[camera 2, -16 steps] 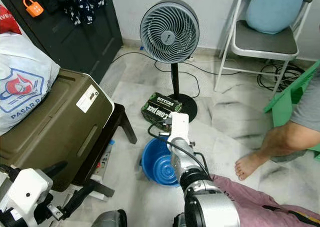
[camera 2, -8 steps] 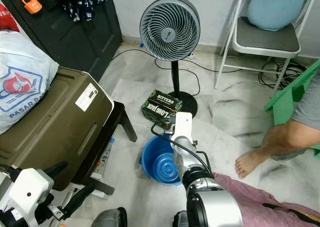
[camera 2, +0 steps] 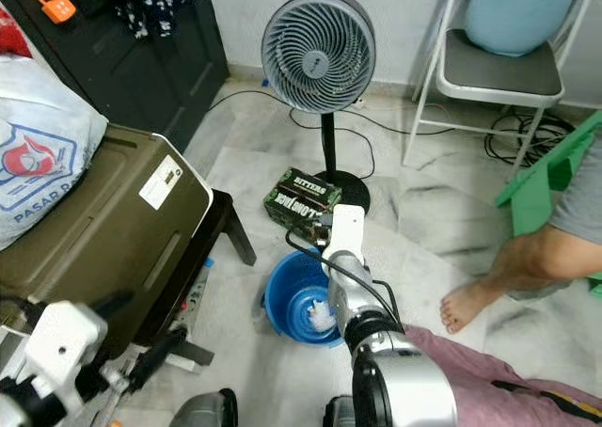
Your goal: Clean up the room
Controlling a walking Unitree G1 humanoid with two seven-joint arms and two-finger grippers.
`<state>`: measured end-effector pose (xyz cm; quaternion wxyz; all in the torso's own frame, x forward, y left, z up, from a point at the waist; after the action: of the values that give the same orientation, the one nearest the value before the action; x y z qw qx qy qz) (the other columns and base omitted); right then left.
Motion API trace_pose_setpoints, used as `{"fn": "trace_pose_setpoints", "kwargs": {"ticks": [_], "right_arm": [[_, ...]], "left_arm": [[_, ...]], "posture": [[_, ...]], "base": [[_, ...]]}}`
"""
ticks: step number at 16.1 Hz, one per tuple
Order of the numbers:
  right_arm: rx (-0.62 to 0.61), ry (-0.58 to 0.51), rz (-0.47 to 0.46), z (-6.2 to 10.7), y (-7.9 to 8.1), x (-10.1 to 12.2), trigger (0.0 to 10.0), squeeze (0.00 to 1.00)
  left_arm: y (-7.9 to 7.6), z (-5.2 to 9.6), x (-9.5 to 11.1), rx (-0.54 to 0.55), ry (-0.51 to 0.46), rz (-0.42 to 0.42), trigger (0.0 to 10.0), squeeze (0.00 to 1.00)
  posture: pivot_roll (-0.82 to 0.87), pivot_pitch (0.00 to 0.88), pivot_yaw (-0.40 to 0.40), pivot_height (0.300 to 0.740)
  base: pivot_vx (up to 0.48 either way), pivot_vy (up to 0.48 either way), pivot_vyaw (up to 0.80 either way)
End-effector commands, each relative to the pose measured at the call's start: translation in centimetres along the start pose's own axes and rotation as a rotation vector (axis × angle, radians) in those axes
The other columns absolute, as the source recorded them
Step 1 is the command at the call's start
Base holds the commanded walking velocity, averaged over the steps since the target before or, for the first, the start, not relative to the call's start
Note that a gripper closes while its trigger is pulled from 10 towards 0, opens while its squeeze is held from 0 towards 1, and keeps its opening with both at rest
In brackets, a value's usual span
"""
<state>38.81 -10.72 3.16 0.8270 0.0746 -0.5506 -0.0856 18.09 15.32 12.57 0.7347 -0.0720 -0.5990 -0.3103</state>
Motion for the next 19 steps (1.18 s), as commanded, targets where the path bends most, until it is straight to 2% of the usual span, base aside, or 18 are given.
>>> {"fn": "trace_pose_setpoints", "kwargs": {"ticks": [1,2,3,5,6,7,8,9,11,13,15,16,18,19], "right_arm": [[0.072,0.006,-0.011,0.3,1.2,-0.2,10.0,1.0],[0.093,0.003,-0.01,0.4,1.4,-0.2,10.0,1.0],[0.149,-0.016,-0.006,1.0,1.9,0.2,10.0,1.0],[0.173,-0.033,0.006,2.5,0.7,0.6,10.0,1.0],[0.172,-0.033,0.01,2.7,0.4,0.7,10.0,1.0],[0.148,-0.031,0.026,3.2,-1.2,1.1,10.0,1.0],[0.118,-0.017,0.027,3.5,-2.4,1.0,10.0,1.0],[0.107,-0.011,0.031,3.4,-2.9,1.0,10.0,1.0],[0.056,-0.041,0.074,4.4,-6.1,1.5,10.0,1.0],[0.027,-0.064,0.075,5.0,-7.4,1.7,10.0,1.0],[-0.094,-0.076,0.079,5.5,-10.0,1.6,10.0,1.0],[-0.113,-0.078,0.1,5.8,-10.5,1.6,10.0,1.0],[-0.09,-0.122,0.104,6.7,-10.2,1.7,10.0,1.0],[-0.051,-0.176,0.102,7.5,-9.5,2.1,10.0,1.0]], "left_arm": [[0.2,-0.5,-0.5,0.019,0.01,0.0,10.0,0.0],[0.3,-0.8,-0.5,0.023,0.004,0.0,10.0,0.0],[0.6,-1.8,-0.6,0.043,-0.018,0.0,10.0,0.0],[1.4,-4.2,-0.4,0.073,-0.075,-0.006,10.0,0.0],[1.6,-4.8,-0.4,0.08,-0.081,-0.006,10.0,0.0],[2.4,-6.4,-1.0,0.111,-0.093,0.008,10.0,0.0],[2.8,-7.2,-1.3,0.127,-0.1,0.023,10.0,0.0],[2.9,-7.6,-1.4,0.133,-0.102,0.03,10.0,0.0],[3.2,-9.5,-1.1,0.142,-0.142,0.029,10.0,0.0],[4.1,-10.7,-1.4,0.193,-0.157,0.018,10.0,0.0],[5.9,-11.4,-2.1,0.307,-0.159,0.022,10.0,0.0],[6.3,-11.7,-2.1,0.327,-0.171,0.007,10.0,0.0],[6.8,-11.3,-2.6,0.354,-0.169,0.014,10.0,0.0],[6.8,-10.9,-3.2,0.37,-0.168,0.026,10.0,0.0]], "posture": [[0.16,0.175,0.04,0.74],[0.16,0.175,0.04,0.74],[0.12,0.134,0.02,0.74],[0.06,0.035,-0.012,0.74],[0.04,0.014,-0.019,0.74],[0.0,0.0,-0.029,0.74],[-0.03,0.0,-0.035,0.74],[-0.04,0.0,-0.037,0.74],[-0.08,0.0,-0.034,0.74],[-0.09,0.0,-0.033,0.74],[-0.08,0.0,-0.079,0.74],[-0.06,0.0,-0.09,0.74],[-0.07,0.0,-0.082,0.74],[-0.08,0.0,-0.064,0.74]], "base": [[0.0,0.0,0.0],[0.0,0.0,0.0],[0.0,0.0,0.0],[0.0,0.0,0.0],[0.0,0.0,0.0],[0.0,0.0,0.0],[0.0,0.0,0.0],[0.0,0.0,0.0],[0.0,0.0,0.0],[0.0,0.0,0.0],[0.0,0.0,0.0],[0.0,0.0,0.0],[0.0,0.0,0.0],[0.0,0.0,0.0]]}}
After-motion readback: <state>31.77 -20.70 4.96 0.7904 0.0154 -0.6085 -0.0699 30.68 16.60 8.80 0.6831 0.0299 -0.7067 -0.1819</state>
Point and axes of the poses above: a point about 5 cm out from each wrist's last joint towards the gripper, its own z axis pointing back from the gripper into the wrist, its own x axis along the axis of the wrist's last joint, y = z × x, the point moved 5 cm from there along -z, pointing out of the wrist towards the gripper, and after that the axes turned 8 degrees about -z, right-handed, at the moved point
